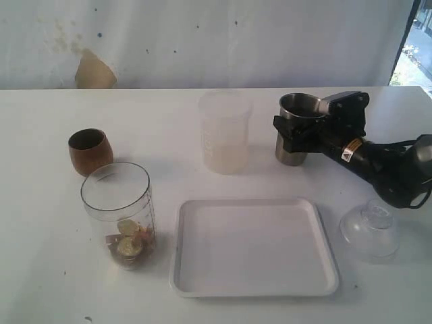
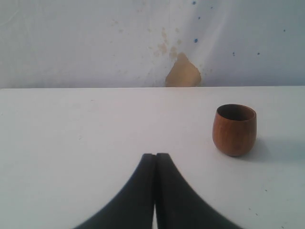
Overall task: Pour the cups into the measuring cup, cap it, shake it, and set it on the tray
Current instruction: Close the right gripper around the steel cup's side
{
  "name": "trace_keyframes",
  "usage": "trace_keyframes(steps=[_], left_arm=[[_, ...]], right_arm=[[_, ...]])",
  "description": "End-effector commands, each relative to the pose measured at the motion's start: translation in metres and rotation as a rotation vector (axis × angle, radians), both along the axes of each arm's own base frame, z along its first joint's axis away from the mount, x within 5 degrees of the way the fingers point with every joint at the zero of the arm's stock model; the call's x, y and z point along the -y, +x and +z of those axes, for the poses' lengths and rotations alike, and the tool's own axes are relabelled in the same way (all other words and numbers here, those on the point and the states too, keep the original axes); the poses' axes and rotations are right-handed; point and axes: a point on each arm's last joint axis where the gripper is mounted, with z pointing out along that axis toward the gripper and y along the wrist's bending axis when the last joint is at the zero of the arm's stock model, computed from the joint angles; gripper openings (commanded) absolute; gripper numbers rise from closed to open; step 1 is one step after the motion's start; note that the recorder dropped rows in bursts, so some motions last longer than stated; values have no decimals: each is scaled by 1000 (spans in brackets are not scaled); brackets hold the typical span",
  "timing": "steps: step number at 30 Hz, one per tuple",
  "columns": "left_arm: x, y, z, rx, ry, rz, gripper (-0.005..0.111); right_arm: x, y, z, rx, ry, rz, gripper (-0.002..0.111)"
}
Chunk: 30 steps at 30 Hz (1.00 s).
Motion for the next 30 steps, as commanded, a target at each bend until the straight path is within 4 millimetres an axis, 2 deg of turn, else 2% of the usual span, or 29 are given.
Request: trace_keyframes(steps=[1,6,10,12,17,22,30], left_arm=[[0,0,0,14,5,-6,0],[0,0,0,14,5,-6,0],[0,0,0,14,5,-6,0],[0,0,0,14,5,-6,0],[0,0,0,14,5,-6,0],[0,0,0,14,5,-6,0],[0,0,0,14,5,-6,0]], right_arm=[[4,1,-3,-38,3,-25,53],[4,0,-3,-25,-27,-15,52],[3,0,-5,-27,-66,-7,45],[2,-1,-6,-33,-79,11,35],[0,-2,-6,-28,-92,38,0],[-1,-2,-3,5,-74,46,0],[-1,1,18,65,-53,48,0]])
